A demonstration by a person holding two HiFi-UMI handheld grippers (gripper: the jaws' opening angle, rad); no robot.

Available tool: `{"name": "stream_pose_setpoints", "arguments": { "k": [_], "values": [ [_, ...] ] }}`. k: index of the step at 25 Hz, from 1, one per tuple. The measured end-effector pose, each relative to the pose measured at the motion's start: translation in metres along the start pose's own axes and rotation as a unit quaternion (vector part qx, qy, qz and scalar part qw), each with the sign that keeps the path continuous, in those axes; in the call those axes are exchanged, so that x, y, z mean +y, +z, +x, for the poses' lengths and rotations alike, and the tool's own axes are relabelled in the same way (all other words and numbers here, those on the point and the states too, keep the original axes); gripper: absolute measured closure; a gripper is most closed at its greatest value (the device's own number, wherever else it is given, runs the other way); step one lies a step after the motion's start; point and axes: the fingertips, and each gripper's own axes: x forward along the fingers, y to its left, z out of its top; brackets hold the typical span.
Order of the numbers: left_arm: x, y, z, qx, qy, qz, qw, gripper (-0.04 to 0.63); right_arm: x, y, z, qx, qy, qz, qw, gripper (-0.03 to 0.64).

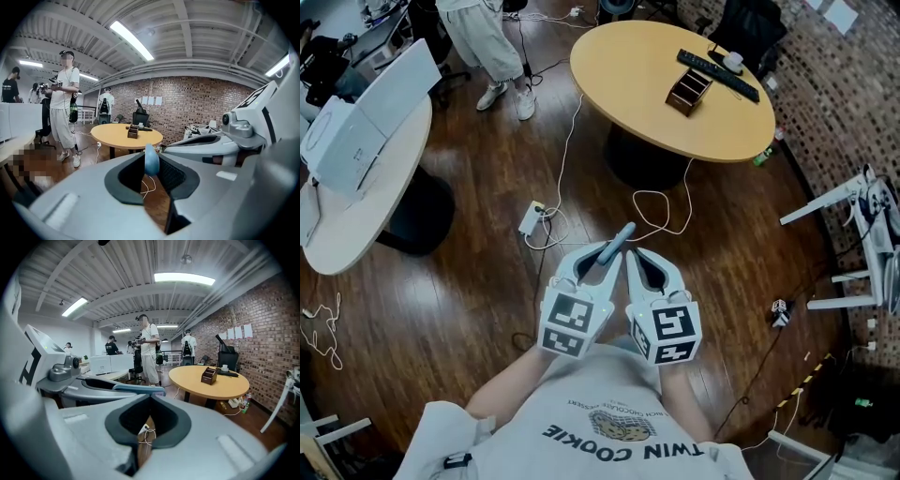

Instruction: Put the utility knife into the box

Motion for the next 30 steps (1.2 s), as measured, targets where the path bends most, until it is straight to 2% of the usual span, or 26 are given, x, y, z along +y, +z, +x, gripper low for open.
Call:
{"name": "stream_pose_setpoints", "arguments": {
  "k": [10,16,21,30],
  "values": [
    [0.028,0.004,0.015,-0.002,0.01,-0.005,0.9999,0.523,0.0,0.009,0.034,-0.003,0.013,-0.005,1.0,0.617],
    [0.046,0.009,0.041,-0.002,0.024,-0.003,0.9997,0.523,-0.019,0.013,0.059,-0.008,0.022,-0.005,1.0,0.616],
    [0.053,0.022,0.079,0.0,0.029,0.0,0.9996,0.523,-0.05,0.025,0.082,-0.013,0.033,-0.004,0.999,0.616],
    [0.059,0.062,0.168,0.002,0.046,-0.001,0.9989,0.523,-0.138,0.052,0.121,-0.017,0.045,0.005,0.999,0.615]
  ]
}}
